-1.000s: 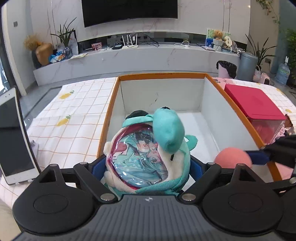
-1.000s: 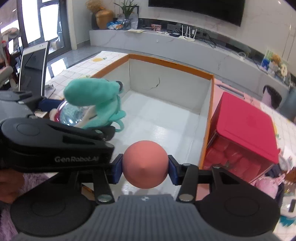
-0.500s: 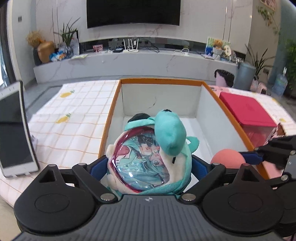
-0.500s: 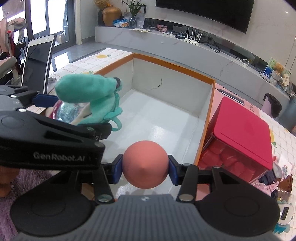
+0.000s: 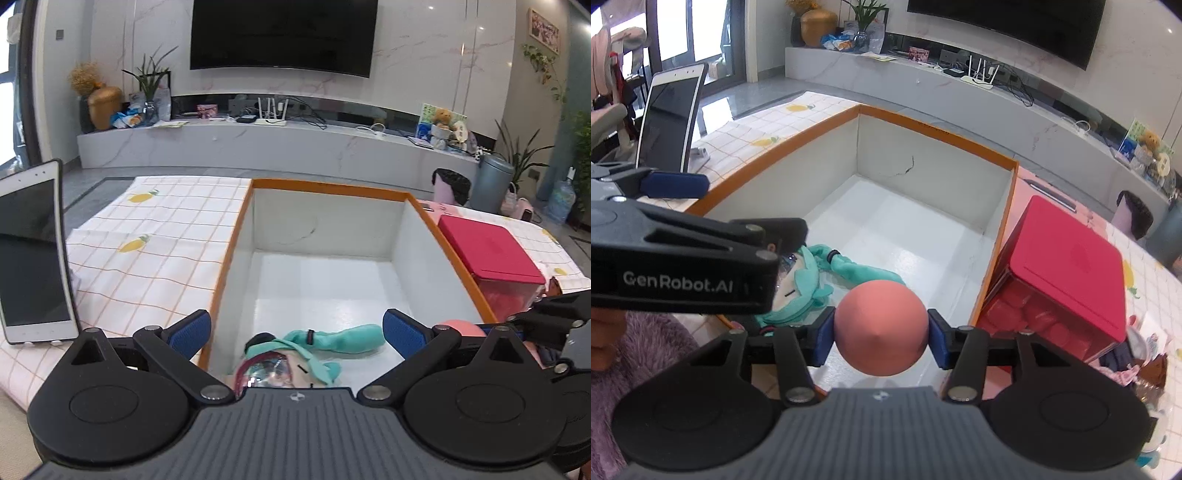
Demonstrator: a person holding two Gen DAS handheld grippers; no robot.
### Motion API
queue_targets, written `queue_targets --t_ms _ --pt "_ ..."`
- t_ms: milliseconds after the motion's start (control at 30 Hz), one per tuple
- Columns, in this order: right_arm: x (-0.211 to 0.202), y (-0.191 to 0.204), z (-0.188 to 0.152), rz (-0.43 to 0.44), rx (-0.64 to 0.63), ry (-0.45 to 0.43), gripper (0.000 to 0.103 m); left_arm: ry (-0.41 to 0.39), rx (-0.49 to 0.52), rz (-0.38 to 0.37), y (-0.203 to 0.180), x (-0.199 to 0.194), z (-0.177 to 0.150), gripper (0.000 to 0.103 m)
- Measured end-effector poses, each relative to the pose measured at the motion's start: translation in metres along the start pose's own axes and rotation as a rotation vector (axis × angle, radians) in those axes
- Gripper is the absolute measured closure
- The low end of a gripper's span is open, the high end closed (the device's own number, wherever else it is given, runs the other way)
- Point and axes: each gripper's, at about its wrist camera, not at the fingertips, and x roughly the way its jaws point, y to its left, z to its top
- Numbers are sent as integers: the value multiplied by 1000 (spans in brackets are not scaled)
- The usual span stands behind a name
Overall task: Organize soft objects
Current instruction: 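Open the left gripper to drop the plush while the right gripper drops the ball into the box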
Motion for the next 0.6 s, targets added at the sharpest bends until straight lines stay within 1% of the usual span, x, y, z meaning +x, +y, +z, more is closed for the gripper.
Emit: queue_targets --t_ms 133,167,200,233,267,300,367,433,467,567,600 --pt "1 0 0 -3 9 8 51 -2 -13 3 4 0 0 0" --pt "1 0 0 -6 12 9 50 -7 -13 19 4 -1 -1 0" --pt "1 0 0 -4 13 10 48 -16 -15 53 3 -2 0 0" --pt "1 0 0 1 11 8 45 -23 -17 93 2 -4 -1 0" --pt "0 1 1 11 5 0 37 -27 -19 121 1 -5 -1 0" --pt "-2 1 1 19 1 -8 27 -26 -23 137 2 -5 0 0" --pt "-4 3 2 35 -10 -15 21 -16 -37 138 5 -4 1 0" --pt "-7 6 1 53 -36 -45 11 -15 -52 141 8 -4 0 0" --pt "-9 9 0 46 -47 -64 6 -19 -52 136 9 -4 0 0" --pt "-14 14 0 43 -64 -93 4 -26 -50 94 10 -6 1 0" --pt "-15 15 0 45 -65 -96 3 -29 -47 95 9 -6 1 0"
